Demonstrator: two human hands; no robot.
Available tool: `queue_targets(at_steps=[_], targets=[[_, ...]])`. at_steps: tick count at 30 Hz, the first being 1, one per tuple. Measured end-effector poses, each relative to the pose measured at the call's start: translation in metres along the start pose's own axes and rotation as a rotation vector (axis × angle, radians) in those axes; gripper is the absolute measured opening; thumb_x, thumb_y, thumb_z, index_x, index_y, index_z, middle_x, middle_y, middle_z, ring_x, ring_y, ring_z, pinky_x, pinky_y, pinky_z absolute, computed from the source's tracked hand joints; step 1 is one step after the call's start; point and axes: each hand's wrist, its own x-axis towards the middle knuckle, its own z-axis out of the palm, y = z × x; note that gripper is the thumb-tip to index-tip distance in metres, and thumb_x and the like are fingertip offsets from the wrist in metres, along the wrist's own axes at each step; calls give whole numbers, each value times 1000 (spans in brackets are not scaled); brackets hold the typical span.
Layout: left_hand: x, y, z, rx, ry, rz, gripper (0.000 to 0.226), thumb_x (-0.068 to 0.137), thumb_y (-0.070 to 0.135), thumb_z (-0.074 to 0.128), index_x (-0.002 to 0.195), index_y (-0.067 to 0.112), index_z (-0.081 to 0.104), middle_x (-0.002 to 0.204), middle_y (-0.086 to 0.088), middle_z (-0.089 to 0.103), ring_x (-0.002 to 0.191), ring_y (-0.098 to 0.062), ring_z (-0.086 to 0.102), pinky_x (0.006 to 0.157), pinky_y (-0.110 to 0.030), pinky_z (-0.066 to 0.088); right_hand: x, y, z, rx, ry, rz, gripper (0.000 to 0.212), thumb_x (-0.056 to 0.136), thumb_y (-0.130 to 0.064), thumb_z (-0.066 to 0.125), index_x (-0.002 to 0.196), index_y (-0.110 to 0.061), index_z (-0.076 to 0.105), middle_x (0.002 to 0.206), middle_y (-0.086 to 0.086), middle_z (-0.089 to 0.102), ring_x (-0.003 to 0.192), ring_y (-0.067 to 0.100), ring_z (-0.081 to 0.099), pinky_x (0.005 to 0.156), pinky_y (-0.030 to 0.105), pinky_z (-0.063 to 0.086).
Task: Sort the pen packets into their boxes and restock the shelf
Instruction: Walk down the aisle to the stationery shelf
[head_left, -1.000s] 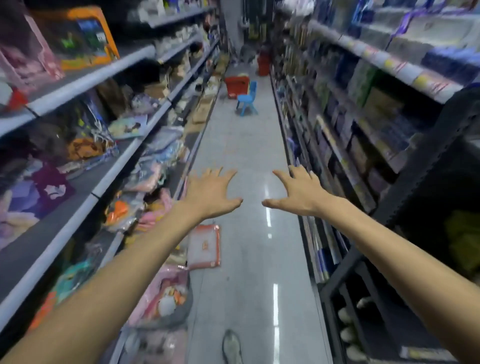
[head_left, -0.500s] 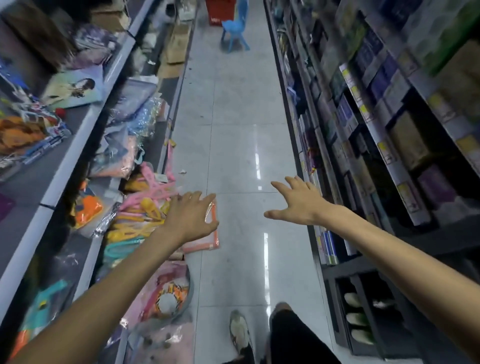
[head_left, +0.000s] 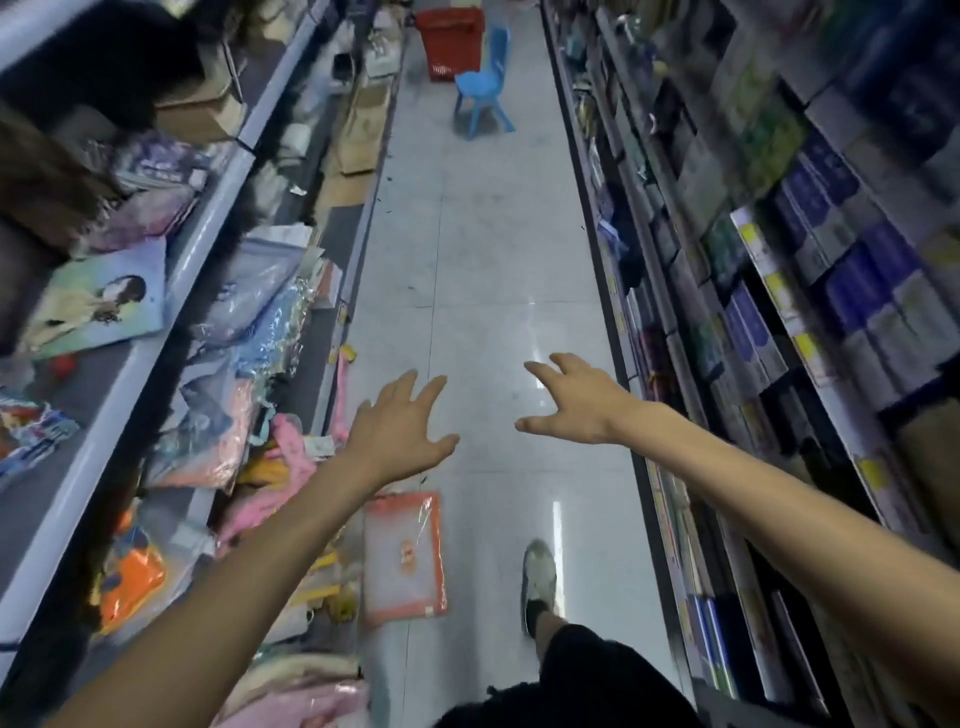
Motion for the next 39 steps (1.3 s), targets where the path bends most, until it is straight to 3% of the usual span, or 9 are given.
queue_targets(at_steps=[12,25,31,36,39], targets=[[249,-35,-104,-57,83,0,88,79,70,42,158,34,31,164,-9,32,145,-35,39,113,-56,39,233,49,-165,-79,62,-22,90,95,-67,56,164,-22,21,167,20,22,156,35,19,124,43,23],[558,-190,-215,-99,67,-7,89,79,70,40,160,34,28,166,-8,28,150,-33,32,117,-56,33,552,22,-326,-97,14,-9,91,94,-67,57,165,-23,20,169,18,20,156,33,22,125,44,26],[684,-245,-277,-69,65,-1,89,79,72,37,160,36,25,167,-7,25,151,-32,29,119,-51,31,671,11,-403,-86,29,-6,89,95,-66,57,165,-23,21,169,17,21,156,33,21,127,44,21],[796,-279,-306,-34,60,24,80,91,67,48,160,36,23,168,-6,24,152,-30,26,119,-52,31,782,27,-455,-34,47,16,90,93,-68,58,164,-25,23,168,15,24,154,31,28,124,42,27],[876,-295,-328,-8,53,28,78,94,64,52,161,36,22,169,-5,21,154,-29,24,120,-54,28,857,44,-492,-57,36,16,90,94,-68,57,164,-25,21,169,15,22,156,31,22,126,43,23]])
